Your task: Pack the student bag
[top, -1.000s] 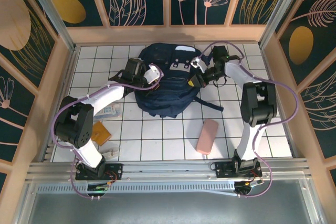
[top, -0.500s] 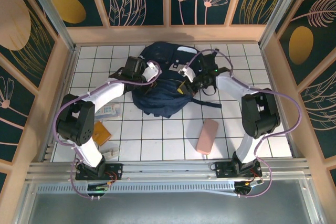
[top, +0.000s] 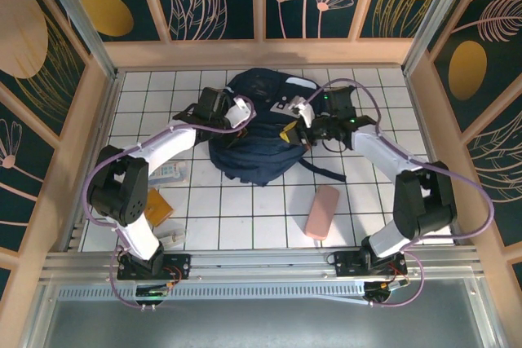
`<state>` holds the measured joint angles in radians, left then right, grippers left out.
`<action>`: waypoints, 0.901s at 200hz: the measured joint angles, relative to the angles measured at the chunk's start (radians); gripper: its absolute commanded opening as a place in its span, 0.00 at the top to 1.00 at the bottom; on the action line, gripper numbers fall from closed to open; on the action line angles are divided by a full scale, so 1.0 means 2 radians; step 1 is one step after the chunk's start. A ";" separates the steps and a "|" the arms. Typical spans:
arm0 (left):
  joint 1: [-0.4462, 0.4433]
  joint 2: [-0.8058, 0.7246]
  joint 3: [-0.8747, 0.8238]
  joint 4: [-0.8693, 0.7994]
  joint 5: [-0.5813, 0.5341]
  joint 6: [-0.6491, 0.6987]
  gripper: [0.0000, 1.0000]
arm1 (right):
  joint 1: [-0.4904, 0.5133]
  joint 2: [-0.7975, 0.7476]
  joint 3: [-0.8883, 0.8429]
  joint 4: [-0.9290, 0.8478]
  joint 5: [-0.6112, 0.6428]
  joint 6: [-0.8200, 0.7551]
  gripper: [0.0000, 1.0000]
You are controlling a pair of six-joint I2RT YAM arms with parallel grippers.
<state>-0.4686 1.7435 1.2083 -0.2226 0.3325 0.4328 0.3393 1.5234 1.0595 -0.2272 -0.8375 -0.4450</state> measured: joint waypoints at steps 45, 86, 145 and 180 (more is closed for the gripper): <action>-0.007 0.001 -0.003 0.007 0.018 -0.014 1.00 | 0.037 -0.015 -0.031 0.027 -0.023 -0.059 1.00; -0.010 0.009 -0.003 0.009 0.028 -0.036 1.00 | 0.096 0.029 -0.002 0.062 0.003 -0.092 1.00; -0.010 0.013 0.011 -0.013 0.037 -0.026 1.00 | 0.185 0.077 0.050 0.059 0.166 -0.200 1.00; -0.010 0.013 0.039 -0.035 0.051 -0.005 1.00 | 0.226 0.076 0.050 0.026 0.239 -0.250 0.63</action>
<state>-0.4885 1.7695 1.2861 -0.2932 0.4347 0.4232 0.7910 1.6752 1.1591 -0.1761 -0.3599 -0.9443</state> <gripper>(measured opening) 0.048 0.338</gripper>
